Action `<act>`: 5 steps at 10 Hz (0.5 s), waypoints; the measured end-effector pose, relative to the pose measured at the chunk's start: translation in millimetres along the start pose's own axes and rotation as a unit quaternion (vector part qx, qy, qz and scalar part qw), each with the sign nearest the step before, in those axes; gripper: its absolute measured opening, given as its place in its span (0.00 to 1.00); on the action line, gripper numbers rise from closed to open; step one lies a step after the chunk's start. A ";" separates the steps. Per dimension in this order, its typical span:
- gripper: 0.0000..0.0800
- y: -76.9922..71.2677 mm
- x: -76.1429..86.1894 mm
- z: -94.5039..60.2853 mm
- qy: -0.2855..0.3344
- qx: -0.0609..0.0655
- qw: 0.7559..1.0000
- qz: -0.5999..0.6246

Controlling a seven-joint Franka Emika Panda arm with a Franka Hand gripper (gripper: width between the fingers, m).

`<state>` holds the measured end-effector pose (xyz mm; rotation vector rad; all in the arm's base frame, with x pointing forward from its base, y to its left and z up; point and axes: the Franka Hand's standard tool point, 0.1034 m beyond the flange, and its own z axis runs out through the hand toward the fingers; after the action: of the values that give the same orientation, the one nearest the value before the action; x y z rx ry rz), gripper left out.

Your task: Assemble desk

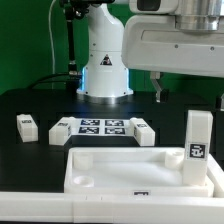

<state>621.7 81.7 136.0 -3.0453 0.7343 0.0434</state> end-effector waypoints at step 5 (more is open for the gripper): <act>0.81 13.8 -34.5 19.0 -0.030 -0.015 0.984 -0.172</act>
Offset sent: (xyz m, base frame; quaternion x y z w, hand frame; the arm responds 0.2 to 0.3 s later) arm -0.0505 0.0103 -0.0128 -0.0219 -0.0818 -0.2304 0.9694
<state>584.2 85.5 118.0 -3.1349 0.1975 0.1429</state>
